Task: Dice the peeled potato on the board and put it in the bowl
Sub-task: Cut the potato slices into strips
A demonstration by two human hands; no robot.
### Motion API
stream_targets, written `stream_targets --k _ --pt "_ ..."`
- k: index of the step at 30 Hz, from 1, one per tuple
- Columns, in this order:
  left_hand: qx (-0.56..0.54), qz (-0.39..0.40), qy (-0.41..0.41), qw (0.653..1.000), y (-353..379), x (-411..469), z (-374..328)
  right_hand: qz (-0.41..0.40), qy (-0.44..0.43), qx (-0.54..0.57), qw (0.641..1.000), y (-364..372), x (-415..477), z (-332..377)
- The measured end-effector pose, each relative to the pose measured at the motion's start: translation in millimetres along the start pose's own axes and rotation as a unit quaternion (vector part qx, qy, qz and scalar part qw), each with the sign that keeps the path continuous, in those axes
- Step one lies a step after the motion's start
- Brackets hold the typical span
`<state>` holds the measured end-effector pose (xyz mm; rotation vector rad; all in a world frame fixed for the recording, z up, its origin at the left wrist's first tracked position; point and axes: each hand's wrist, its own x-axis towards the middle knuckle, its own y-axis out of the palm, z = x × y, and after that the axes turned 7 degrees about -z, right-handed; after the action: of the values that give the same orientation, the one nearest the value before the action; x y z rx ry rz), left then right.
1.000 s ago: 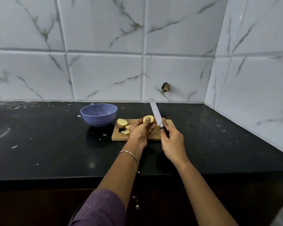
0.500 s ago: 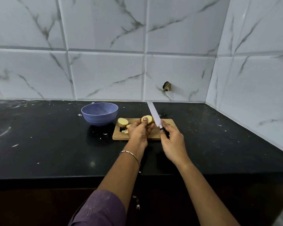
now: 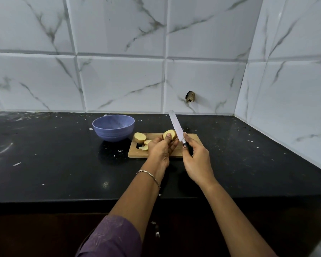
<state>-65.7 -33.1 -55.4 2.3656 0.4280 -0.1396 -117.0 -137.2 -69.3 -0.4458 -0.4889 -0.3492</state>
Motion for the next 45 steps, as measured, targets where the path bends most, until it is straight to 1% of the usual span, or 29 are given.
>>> stream_targets --k 10,20,27,33,40,45 --pt "-0.002 -0.021 0.002 1.000 -1.7 5.2 1.1 0.010 -0.040 -0.049 0.998 -1.2 -6.6 1.6" --pt "0.004 0.022 -0.017 1.000 -4.0 -0.3 -0.7 0.007 -0.016 -0.030 0.999 -2.1 -2.7 3.8" --pt "0.009 -0.010 0.002 1.000 -4.5 5.1 0.5 0.023 -0.060 -0.064 0.996 -3.5 -9.9 8.3" --pt "0.019 -0.013 0.001 1.000 -4.1 7.1 1.6 0.016 -0.061 -0.084 0.994 -5.5 -12.7 9.9" --pt "0.019 -0.008 0.001 1.000 -3.1 11.6 0.4 0.027 -0.065 -0.076 0.995 -8.3 -14.6 8.5" --pt "0.003 0.014 -0.023 1.000 -5.2 11.2 -3.1 0.022 -0.038 -0.031 0.999 -5.0 -8.1 2.5"
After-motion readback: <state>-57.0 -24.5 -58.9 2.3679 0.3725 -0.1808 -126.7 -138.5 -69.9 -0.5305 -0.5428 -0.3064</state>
